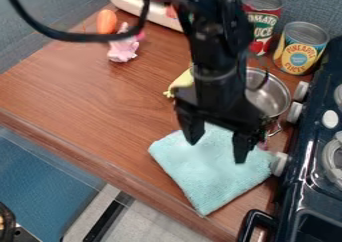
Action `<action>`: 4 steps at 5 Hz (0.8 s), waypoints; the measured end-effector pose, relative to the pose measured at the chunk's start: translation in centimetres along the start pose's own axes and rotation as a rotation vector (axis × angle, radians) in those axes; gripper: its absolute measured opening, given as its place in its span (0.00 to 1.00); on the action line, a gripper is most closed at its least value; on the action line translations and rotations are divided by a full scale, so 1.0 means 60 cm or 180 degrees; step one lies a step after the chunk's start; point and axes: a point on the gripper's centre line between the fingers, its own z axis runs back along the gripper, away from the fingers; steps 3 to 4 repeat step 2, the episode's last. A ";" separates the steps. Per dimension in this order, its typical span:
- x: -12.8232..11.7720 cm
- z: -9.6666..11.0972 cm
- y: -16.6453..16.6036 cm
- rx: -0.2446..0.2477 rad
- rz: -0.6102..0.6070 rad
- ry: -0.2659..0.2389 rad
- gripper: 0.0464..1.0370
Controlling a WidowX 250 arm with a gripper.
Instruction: Move the light blue towel to the right side of the table under the gray pot
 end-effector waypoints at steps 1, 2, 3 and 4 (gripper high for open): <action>0.003 0.053 0.002 0.0003 0.0063 -0.0237 0.96; 0.009 0.093 0.019 0.0027 0.0140 -0.0482 0.96; 0.009 0.093 0.019 0.0027 0.0140 -0.0482 0.96; 0.009 0.093 0.019 0.0027 0.0140 -0.0482 0.96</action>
